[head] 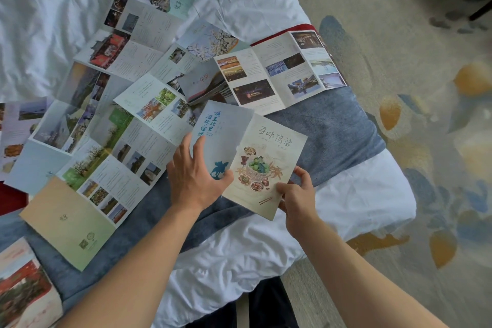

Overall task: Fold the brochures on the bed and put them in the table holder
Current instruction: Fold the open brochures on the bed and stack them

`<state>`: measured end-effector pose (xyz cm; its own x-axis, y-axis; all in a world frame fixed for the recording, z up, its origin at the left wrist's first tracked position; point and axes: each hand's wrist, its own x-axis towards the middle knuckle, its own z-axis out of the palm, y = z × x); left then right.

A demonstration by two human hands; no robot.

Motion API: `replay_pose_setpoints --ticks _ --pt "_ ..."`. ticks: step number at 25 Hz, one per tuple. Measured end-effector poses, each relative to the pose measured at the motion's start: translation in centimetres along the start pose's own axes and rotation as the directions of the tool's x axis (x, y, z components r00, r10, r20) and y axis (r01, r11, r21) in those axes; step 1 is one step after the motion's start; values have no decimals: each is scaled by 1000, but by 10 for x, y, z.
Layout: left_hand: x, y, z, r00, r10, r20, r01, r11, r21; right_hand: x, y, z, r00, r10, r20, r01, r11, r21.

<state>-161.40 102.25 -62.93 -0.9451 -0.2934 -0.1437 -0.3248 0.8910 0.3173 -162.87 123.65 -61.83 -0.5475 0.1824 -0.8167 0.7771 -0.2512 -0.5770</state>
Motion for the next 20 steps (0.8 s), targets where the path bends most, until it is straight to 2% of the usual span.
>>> replay_pose_setpoints --ticks 6,15,20 --pt "-7 -5 -3 994 113 8 -113 993 46 -8 9 0 1000 -7 2 8 1000 -27" --pt "-19 6 -6 991 125 40 -125 992 -15 -16 9 41 1000 -26 0 26 997 -76" --pt "-25 10 -3 997 70 46 -68 997 -28 -22 17 71 990 -104 -95 74 958 -275"
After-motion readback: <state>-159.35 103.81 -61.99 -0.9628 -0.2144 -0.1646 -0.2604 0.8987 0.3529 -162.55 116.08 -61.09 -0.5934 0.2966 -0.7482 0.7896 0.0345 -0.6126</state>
